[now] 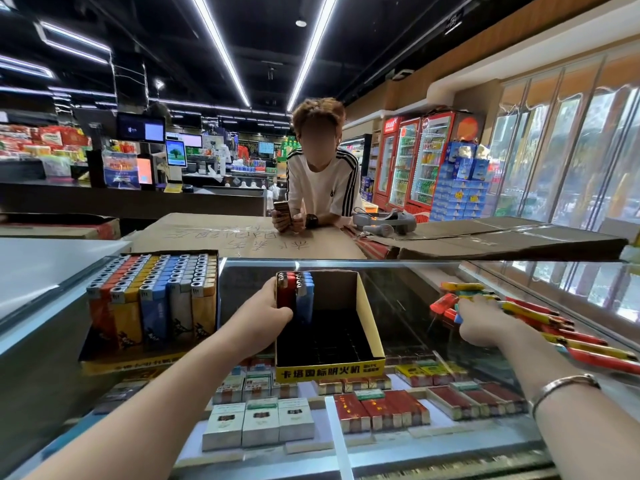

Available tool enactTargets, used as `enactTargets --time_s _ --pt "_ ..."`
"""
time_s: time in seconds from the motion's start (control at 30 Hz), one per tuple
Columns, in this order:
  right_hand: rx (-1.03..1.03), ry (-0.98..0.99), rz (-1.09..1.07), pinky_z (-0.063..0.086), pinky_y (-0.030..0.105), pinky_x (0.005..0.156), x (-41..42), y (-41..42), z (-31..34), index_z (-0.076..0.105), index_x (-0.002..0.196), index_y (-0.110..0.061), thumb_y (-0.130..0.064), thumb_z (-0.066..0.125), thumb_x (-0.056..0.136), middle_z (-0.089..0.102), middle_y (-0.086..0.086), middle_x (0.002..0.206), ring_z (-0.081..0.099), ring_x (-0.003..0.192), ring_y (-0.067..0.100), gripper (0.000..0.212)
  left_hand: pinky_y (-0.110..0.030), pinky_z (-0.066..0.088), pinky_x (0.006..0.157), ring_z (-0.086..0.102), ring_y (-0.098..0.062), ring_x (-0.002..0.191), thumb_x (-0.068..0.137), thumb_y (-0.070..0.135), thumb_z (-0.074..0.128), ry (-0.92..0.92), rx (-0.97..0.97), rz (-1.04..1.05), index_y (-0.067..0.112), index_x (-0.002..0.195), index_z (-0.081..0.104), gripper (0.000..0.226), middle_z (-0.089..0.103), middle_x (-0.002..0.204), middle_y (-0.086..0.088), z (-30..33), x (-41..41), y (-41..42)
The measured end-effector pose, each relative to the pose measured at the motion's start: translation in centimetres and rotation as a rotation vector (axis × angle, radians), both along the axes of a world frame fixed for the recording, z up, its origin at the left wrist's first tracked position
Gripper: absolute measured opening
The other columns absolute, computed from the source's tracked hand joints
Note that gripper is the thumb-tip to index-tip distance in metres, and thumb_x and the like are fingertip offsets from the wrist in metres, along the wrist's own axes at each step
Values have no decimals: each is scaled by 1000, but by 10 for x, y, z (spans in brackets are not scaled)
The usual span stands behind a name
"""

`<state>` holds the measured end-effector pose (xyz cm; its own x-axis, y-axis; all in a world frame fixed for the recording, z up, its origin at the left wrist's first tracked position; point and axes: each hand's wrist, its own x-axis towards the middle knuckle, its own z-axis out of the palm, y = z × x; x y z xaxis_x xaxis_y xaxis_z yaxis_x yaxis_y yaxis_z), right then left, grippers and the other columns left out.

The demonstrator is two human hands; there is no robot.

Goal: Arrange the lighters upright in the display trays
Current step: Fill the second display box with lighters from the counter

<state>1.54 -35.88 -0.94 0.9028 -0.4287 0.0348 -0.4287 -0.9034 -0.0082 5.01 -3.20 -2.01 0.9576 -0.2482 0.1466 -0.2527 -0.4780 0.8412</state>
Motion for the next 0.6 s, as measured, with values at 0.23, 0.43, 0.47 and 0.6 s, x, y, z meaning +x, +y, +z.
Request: enactTargets --time_s 0.23,0.43,0.47,0.6 --pt "7 -24 150 34 40 106 12 21 -3 33 137 -14 -7 51 88 34 12 142 32 131 29 52 -45 43 98 54 -20 105 86 8 50 6 3 -13 23 136 33 55 57 112 -2 2 0 0" --pt "58 -51 287 40 31 92 21 42 -1 42 126 -16 -9 52 89 45 7 128 42 115 21 38 -40 44 96 54 -16 102 86 7 51 9 3 -17 23 139 31 59 57 108 1 2 0 1" --pt "86 -77 286 41 30 88 20 40 1 44 123 -15 -10 52 90 47 7 125 44 111 20 35 -39 44 95 54 -16 102 86 7 51 12 -3 -20 23 139 31 58 57 107 2 2 0 1" --pt "106 -177 206 43 27 79 16 25 4 47 118 -12 -17 52 93 51 7 114 50 99 17 27 -37 43 95 54 -13 101 85 7 51 8 -15 -36 24 138 31 59 56 105 6 1 1 1"
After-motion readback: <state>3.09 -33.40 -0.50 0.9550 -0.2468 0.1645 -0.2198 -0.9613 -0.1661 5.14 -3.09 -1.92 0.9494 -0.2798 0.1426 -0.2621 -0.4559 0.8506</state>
